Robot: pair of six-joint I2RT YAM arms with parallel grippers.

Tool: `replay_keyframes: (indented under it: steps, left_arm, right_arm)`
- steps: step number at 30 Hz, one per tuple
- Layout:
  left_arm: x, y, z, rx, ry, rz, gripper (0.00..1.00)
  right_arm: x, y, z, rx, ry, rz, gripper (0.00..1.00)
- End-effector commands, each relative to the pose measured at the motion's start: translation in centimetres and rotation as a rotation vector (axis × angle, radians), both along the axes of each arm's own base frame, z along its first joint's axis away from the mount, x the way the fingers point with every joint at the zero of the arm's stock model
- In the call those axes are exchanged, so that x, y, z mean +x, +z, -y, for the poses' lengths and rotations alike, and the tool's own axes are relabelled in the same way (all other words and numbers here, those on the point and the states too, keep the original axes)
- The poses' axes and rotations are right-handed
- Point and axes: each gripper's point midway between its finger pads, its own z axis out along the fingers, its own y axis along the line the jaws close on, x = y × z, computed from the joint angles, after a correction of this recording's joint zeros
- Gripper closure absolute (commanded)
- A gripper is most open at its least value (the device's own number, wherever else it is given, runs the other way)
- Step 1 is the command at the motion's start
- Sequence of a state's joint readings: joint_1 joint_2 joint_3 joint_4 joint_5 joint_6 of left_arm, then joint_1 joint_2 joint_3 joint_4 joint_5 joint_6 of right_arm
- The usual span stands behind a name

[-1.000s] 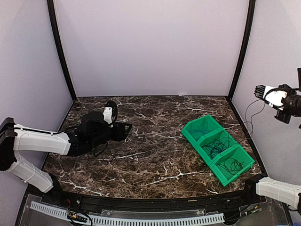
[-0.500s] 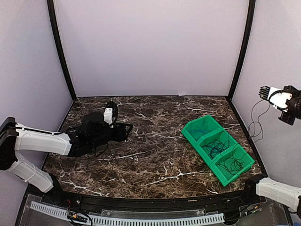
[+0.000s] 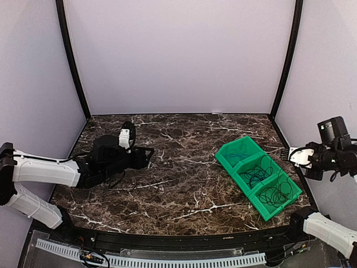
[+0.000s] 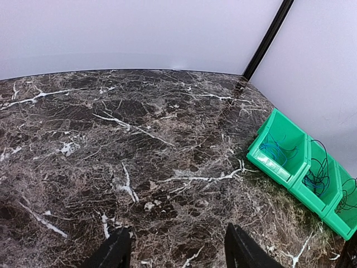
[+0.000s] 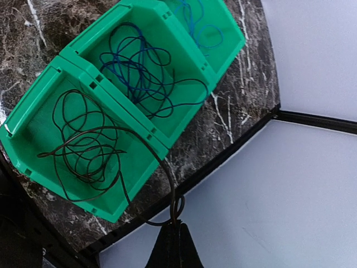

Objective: Untangle the cables
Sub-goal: Place the untangled cable in the bin.

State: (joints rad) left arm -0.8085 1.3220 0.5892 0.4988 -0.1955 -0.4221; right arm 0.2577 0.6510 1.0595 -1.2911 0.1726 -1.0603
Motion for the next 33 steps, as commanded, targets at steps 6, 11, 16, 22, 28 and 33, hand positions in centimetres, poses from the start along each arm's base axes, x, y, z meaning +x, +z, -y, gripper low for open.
replay_keyframes:
  steps: [6, 11, 16, 22, 28, 33]
  left_arm:
    - [-1.3, -0.7, -2.6, 0.014, 0.045, -0.006, 0.39]
    - [-1.6, -2.6, -3.1, 0.055, 0.057, -0.085, 0.37]
    - [-1.5, -5.1, -3.5, 0.121, 0.075, -0.184, 0.33]
    - [-1.8, -6.6, -3.7, 0.159, 0.080, -0.276, 0.29]
    - [-1.7, -7.3, -4.5, 0.232, 0.093, -0.345, 0.27]
    - [-1.6, -9.0, -5.2, 0.300, 0.091, -0.428, 0.27]
  right_arm:
    - [1.6, -8.9, -1.8, 0.038, 0.043, -0.118, 1.00]
    - [1.7, -12.1, -1.9, 0.013, 0.064, -0.189, 1.00]
    - [1.8, -14.8, -2.3, -0.002, 0.104, -0.271, 1.00]
    - [1.4, -16.5, -2.0, -0.038, 0.078, -0.433, 0.96]
    - [1.8, -10.7, -2.5, -0.036, 0.154, -0.366, 0.53]
    - [1.9, -8.7, -0.9, -0.148, 0.196, -0.270, 0.42]
